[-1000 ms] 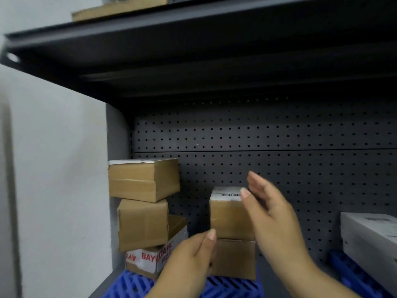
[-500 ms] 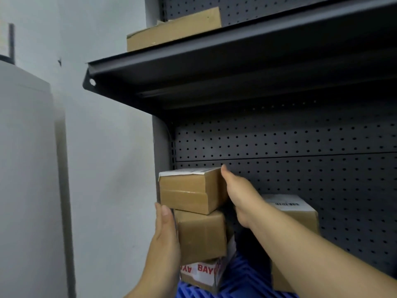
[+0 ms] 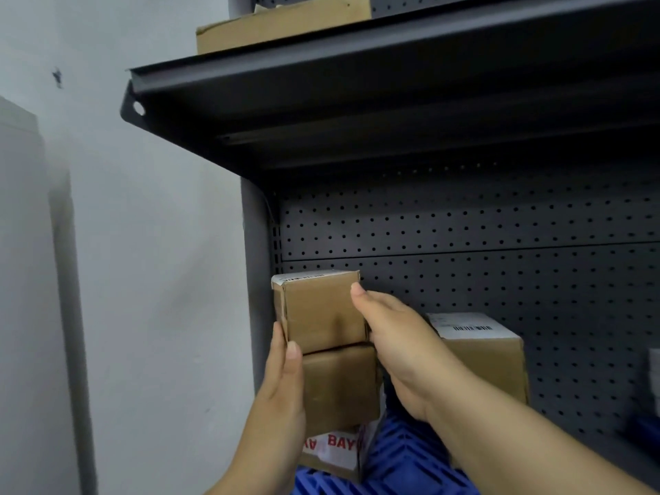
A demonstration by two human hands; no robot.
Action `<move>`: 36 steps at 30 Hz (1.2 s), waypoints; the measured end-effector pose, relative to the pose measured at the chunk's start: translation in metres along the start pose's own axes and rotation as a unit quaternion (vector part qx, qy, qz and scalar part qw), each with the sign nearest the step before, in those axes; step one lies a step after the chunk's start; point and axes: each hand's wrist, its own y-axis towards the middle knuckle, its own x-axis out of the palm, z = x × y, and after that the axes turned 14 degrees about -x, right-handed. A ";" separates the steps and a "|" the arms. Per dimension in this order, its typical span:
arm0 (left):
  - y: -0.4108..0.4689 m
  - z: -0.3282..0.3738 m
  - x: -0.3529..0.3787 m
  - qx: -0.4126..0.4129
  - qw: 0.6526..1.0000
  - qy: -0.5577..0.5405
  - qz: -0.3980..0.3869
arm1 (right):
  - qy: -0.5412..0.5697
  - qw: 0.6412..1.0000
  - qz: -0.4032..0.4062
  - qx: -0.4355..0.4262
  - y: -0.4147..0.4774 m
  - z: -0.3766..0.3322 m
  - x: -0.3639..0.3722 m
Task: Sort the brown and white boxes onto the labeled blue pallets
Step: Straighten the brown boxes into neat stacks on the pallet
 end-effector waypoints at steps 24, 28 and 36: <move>0.060 -0.015 -0.030 0.009 0.996 0.025 -0.089 | 0.005 1.000 -0.001 0.021 0.007 0.028 0.016; 0.070 -0.021 -0.037 0.003 0.995 0.010 -0.103 | 0.002 1.000 -0.001 0.028 0.008 0.032 0.021; 0.067 -0.042 -0.040 -0.099 0.978 -0.106 -0.152 | -0.013 0.989 -0.036 0.140 -0.015 0.049 0.001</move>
